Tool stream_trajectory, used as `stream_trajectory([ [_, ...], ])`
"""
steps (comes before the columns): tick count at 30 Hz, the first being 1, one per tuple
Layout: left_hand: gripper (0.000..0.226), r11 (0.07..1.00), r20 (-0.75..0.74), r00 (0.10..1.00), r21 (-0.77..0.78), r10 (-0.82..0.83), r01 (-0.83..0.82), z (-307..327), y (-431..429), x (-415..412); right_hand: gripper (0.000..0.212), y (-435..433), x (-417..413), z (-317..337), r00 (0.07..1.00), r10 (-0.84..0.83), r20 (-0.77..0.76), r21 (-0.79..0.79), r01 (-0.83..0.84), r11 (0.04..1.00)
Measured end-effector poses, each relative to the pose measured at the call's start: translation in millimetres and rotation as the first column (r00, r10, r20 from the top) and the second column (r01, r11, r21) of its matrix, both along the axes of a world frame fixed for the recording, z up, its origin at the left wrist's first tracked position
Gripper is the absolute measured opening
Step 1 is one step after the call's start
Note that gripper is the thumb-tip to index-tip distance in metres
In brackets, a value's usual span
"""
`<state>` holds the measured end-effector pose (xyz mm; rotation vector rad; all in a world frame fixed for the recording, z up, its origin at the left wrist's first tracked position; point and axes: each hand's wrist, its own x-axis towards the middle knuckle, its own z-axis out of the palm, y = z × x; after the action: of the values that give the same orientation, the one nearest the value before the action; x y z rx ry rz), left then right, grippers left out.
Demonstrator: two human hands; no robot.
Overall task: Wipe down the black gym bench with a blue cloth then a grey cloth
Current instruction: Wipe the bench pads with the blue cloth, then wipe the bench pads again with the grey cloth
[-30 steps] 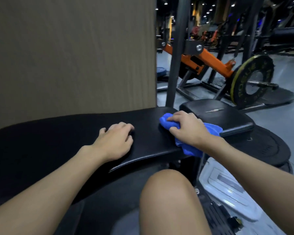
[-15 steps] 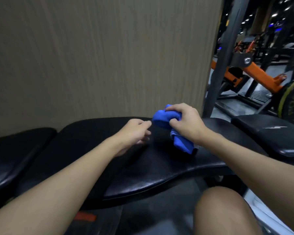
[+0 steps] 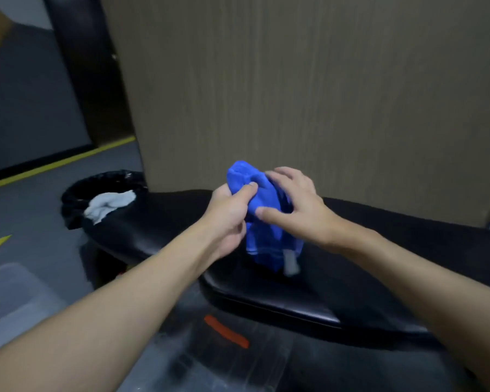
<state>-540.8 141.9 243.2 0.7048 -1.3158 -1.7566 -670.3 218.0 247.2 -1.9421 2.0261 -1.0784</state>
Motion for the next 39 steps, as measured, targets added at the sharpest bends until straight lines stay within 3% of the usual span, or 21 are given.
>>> stream_trajectory([
  [2,0.021,0.997,0.002,0.998,-0.032,0.070,-0.070,4,-26,34,0.103,-22,15,7,0.969,0.039,0.243,0.070,-0.058,0.996],
  [4,0.020,0.991,0.002,0.993,-0.067,0.115,-0.114,11,-48,70,0.121,-48,35,7,0.841,0.054,0.538,0.146,-0.157,0.977],
  [6,0.020,0.989,0.019,0.994,-0.102,0.105,-0.103,16,-57,92,0.125,-64,52,5,0.735,0.036,0.677,0.181,-0.214,0.960],
  [7,0.020,0.985,0.045,0.992,-0.130,0.119,-0.113,17,-63,105,0.118,-75,64,3,0.692,0.055,0.719,0.169,-0.252,0.953],
  [10,0.024,0.971,0.062,0.981,-0.162,0.186,-0.174,15,-77,143,0.055,-99,105,0,0.623,0.163,0.765,0.062,-0.323,0.944],
  [11,0.027,0.974,0.043,0.981,-0.136,0.190,-0.182,12,-82,156,0.046,-106,119,0,0.610,0.170,0.774,0.028,-0.302,0.953],
  [15,0.041,0.992,0.011,0.994,-0.068,0.107,-0.106,-5,-99,204,0.048,-134,165,-7,0.609,0.156,0.778,-0.063,-0.171,0.983],
  [17,0.046,0.974,-0.021,0.982,-0.127,0.185,-0.186,-16,-111,220,0.044,-152,180,-13,0.632,0.155,0.760,-0.068,-0.159,0.985],
  [20,0.047,0.875,-0.052,0.905,-0.239,0.421,-0.421,-24,-137,242,0.028,-186,198,-19,0.763,0.168,0.624,-0.022,-0.198,0.980],
  [22,0.049,0.802,-0.032,0.845,-0.296,0.535,-0.519,-25,-155,258,0.032,-212,203,-24,0.910,0.136,0.392,0.018,-0.156,0.988],
  [24,0.052,0.749,0.027,0.793,-0.349,0.609,-0.563,-21,-170,274,0.044,-237,209,-30,0.972,0.175,0.156,0.076,-0.189,0.979],
  [28,0.050,0.716,0.097,0.764,-0.441,0.638,-0.542,-19,-189,295,0.052,-273,219,-43,0.954,0.287,-0.092,0.181,-0.267,0.947],
  [32,0.050,0.738,0.151,0.767,-0.438,0.623,-0.513,-24,-202,300,0.043,-285,202,-55,0.885,0.309,-0.349,0.302,-0.206,0.931],
  [35,0.045,0.787,0.169,0.807,-0.402,0.565,-0.467,-25,-213,291,0.036,-282,181,-59,0.864,0.253,-0.436,0.287,-0.132,0.949],
  [39,0.043,0.840,0.063,0.872,-0.308,0.486,-0.446,-22,-230,278,0.012,-278,162,-53,0.864,0.161,-0.477,0.222,-0.059,0.973],
])
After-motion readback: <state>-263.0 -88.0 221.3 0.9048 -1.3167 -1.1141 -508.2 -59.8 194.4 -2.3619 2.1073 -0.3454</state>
